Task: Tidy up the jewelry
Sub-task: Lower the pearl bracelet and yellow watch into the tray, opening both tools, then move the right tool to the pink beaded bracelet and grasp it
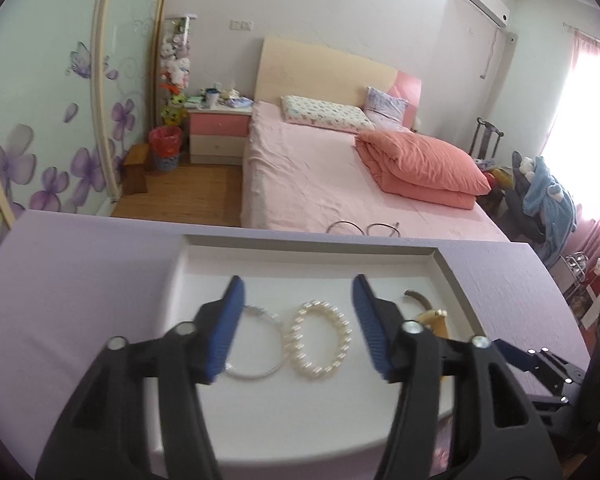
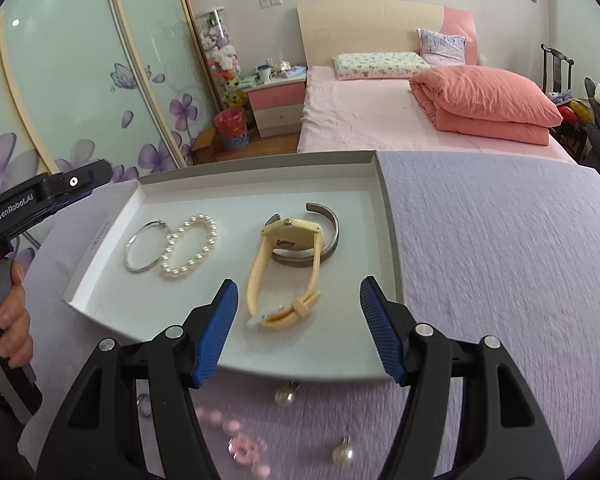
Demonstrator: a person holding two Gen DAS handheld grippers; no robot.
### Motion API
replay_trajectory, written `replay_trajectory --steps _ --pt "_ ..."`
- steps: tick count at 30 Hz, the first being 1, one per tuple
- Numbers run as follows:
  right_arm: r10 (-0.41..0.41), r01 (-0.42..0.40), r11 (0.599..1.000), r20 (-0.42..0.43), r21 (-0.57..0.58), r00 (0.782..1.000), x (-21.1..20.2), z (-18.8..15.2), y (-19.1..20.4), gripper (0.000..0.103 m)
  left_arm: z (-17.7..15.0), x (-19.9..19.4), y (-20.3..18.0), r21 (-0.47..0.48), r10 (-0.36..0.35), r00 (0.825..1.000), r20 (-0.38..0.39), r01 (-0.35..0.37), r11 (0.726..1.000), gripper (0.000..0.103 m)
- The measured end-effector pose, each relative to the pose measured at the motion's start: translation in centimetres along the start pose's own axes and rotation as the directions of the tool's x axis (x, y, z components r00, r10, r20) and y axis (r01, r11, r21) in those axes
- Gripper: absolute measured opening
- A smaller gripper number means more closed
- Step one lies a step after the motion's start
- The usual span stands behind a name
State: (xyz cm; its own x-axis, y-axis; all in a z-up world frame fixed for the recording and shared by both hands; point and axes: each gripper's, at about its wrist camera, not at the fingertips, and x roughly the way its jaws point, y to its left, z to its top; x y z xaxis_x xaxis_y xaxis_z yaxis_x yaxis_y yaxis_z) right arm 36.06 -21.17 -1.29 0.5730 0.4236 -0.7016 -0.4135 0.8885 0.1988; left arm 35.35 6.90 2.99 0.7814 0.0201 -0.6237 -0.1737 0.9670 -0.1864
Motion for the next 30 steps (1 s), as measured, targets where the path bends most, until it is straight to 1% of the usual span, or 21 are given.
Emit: replay_trajectory --steps 2,4,6,8,11,14,16,19,23,26,30 --pt "0.007 -0.007 1.0 0.009 -0.003 1.0 -1.0 -0.7 0.4 0.066 -0.8 -2.0 0.7 0.008 0.033 0.999 0.024 -0.033 0.999 0.069" --pt "0.012 -0.011 1.0 0.012 -0.008 1.0 -1.7 -1.4 0.7 0.066 -1.7 -3.8 1.2 0.017 0.049 0.998 0.034 -0.049 0.999 0.073" --pt "0.021 -0.02 1.0 0.015 -0.014 1.0 -2.9 -2.6 1.3 0.067 -3.2 -6.2 2.0 0.026 0.072 0.996 0.044 -0.073 0.997 0.079" --pt "0.028 -0.027 0.999 0.02 -0.019 0.999 -4.0 -3.8 1.8 0.07 -4.7 -8.5 2.6 0.034 0.083 0.995 0.058 -0.085 0.996 0.083" --pt "0.037 -0.036 0.999 0.03 -0.026 0.999 -5.6 -5.3 2.4 0.073 -6.9 -11.6 3.1 0.046 0.094 0.992 0.082 -0.098 0.994 0.088" --pt "0.049 -0.048 0.998 0.035 -0.035 0.998 -7.0 -7.2 3.0 0.075 -10.3 -15.1 3.6 0.06 0.101 0.989 0.103 -0.108 0.992 0.092" --pt "0.058 -0.057 0.997 0.029 -0.044 0.998 -7.8 -8.7 3.5 0.075 -12.5 -16.7 3.8 0.073 0.093 0.989 0.112 -0.101 0.992 0.094" --pt "0.062 -0.06 0.996 0.028 -0.062 0.998 -8.7 -10.6 4.5 0.075 -15.4 -18.3 3.6 0.103 0.095 0.99 0.108 -0.107 0.989 0.094" --pt "0.064 -0.063 0.997 0.016 -0.053 0.998 -9.1 -12.0 4.7 0.075 -18.1 -18.8 3.2 0.127 0.078 0.995 0.069 -0.086 0.988 0.094" --pt "0.043 -0.043 0.998 0.005 -0.052 0.999 -8.9 -12.6 4.5 0.075 -19.2 -19.0 3.2 0.113 0.058 0.997 0.052 -0.064 0.991 0.094" --pt "0.011 -0.012 0.998 -0.018 -0.062 1.0 -8.3 -12.8 4.6 0.076 -19.9 -19.0 3.4 0.096 0.049 0.998 0.044 -0.053 0.994 0.094"
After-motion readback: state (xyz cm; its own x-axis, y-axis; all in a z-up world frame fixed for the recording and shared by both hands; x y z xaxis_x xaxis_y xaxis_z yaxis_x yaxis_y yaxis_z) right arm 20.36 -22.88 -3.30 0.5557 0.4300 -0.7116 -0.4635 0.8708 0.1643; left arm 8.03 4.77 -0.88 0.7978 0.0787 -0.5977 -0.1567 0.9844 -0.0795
